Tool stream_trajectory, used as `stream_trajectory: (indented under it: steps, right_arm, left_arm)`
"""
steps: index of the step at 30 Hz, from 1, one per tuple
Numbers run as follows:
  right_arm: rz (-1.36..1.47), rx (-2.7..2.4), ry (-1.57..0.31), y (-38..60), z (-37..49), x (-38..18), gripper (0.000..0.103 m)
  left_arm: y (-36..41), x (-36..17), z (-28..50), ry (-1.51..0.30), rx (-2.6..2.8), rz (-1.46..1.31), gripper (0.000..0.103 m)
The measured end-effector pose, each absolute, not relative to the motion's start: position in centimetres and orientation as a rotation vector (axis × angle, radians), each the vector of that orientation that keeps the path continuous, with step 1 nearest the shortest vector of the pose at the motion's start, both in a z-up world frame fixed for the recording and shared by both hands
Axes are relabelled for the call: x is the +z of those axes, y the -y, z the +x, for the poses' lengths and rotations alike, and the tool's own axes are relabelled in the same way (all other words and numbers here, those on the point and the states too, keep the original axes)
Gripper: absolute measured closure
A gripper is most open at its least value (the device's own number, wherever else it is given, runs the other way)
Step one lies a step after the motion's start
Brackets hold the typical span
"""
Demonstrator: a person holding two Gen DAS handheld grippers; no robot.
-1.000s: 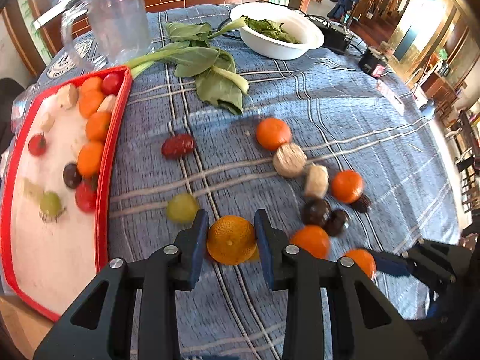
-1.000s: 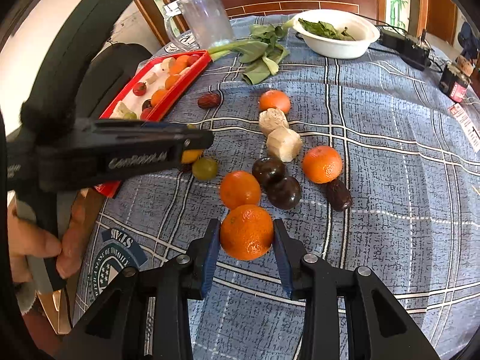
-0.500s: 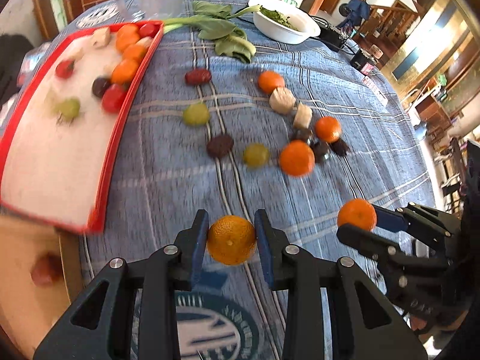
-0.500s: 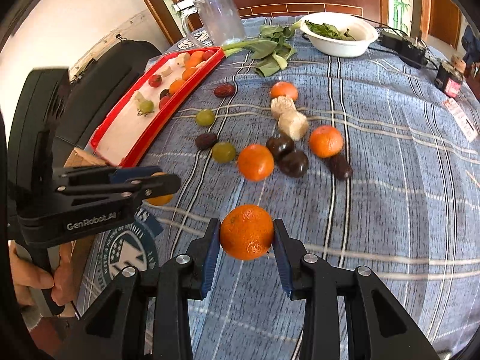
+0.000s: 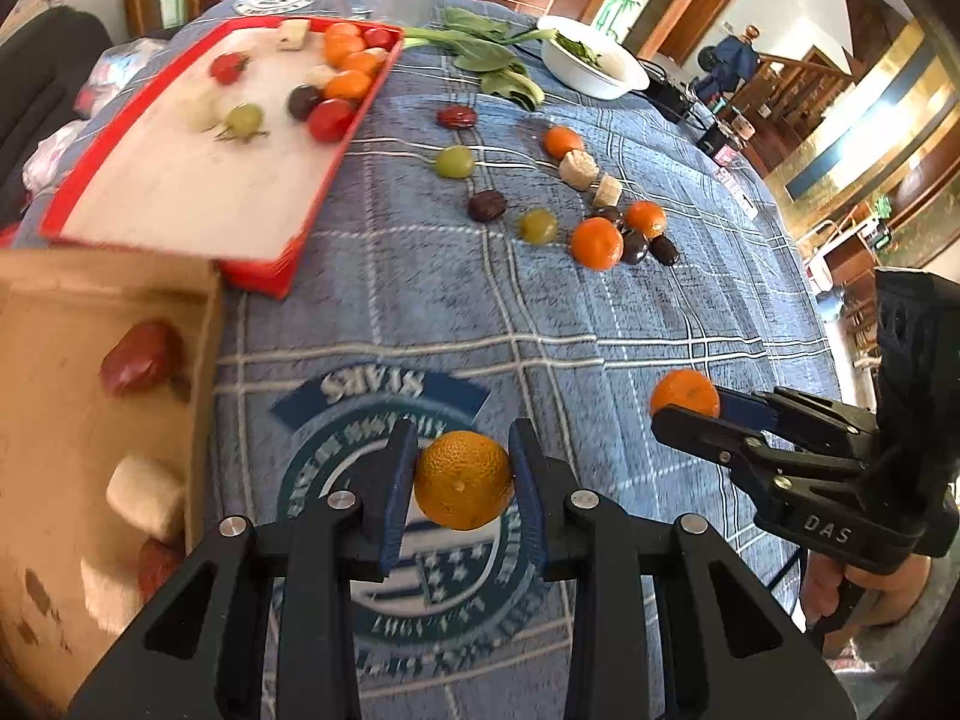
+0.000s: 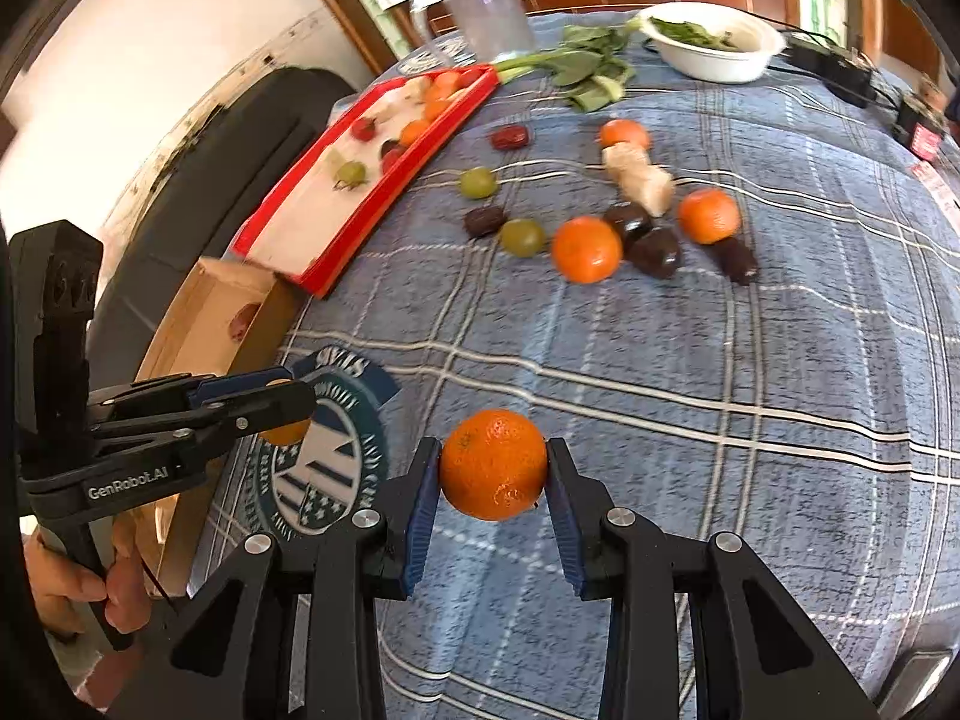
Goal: Organize fruits
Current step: 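Close the left tool on a mandarin while the right tool grasps another mandarin, then carry both mandarins over the cardboard box and open both tools to drop them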
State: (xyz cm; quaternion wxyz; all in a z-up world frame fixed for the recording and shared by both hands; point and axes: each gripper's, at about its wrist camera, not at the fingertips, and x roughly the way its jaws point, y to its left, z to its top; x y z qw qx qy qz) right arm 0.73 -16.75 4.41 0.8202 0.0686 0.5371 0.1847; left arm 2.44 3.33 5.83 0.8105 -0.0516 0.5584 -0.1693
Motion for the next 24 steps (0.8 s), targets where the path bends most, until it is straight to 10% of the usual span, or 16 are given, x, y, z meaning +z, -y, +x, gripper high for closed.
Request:
stream_trajectory:
  steps: [24]
  right_arm:
    - [-0.085,0.696,-1.136,2.1,-0.2,6.0,0.068]
  left_arm:
    - [-21.7,9.2,-6.8,-1.041,0.018,-0.404,0.074]
